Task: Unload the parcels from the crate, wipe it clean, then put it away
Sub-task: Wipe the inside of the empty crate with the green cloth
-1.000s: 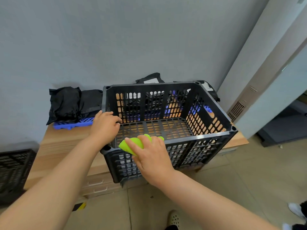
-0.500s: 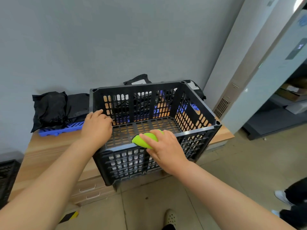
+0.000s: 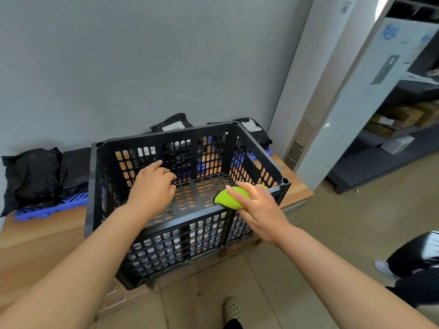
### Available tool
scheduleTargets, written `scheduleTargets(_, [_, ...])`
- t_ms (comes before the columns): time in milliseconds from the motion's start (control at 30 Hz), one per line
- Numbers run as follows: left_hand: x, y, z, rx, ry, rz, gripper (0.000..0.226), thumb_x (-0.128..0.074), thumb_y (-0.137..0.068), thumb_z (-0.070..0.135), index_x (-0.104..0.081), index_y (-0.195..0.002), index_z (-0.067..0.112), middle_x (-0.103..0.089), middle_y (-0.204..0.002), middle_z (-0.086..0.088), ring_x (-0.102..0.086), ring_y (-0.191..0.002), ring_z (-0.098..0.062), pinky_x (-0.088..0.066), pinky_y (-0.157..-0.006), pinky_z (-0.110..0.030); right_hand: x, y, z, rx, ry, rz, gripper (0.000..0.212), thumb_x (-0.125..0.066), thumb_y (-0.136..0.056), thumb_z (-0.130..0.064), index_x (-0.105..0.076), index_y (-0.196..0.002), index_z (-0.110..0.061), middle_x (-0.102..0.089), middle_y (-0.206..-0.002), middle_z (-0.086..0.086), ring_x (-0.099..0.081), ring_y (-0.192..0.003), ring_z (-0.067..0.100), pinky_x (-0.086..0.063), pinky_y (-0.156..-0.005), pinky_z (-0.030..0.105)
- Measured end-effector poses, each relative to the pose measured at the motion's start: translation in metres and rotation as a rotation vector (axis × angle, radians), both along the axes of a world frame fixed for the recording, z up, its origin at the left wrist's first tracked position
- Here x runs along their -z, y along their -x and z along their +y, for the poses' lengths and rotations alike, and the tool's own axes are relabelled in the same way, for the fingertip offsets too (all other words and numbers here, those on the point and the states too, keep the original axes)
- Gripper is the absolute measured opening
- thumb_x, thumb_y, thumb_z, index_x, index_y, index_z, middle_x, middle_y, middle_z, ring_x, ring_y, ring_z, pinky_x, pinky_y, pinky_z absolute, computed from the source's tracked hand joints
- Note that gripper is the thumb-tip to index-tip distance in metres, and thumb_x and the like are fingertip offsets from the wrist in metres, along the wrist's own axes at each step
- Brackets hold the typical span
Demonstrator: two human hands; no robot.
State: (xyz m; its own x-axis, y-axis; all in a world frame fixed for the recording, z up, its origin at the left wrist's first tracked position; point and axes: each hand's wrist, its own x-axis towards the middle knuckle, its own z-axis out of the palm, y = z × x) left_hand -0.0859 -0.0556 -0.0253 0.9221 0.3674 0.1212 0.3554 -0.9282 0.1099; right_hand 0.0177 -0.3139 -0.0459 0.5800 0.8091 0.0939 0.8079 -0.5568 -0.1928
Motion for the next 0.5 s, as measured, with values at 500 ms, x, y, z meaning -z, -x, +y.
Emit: scheduleTargets(500, [-0.005, -0.107, -0.014, 0.094, 0.056, 0.002, 0.039, -0.046, -0.095, 0.032, -0.053, -0.132, 0.023, -0.047, -0.142, 0.002, -0.02, -0.143, -0.019, -0.018, -0.115, -0.041, -0.023, -0.082, -0.021, -0.125, -0.085, 0.179, 0.075, -0.036, -0.08, 0.009, -0.043, -0.14, -0.035, -0.041, -0.141, -0.004, -0.037, -0.127, 0.02, -0.031, -0.106, 0.033])
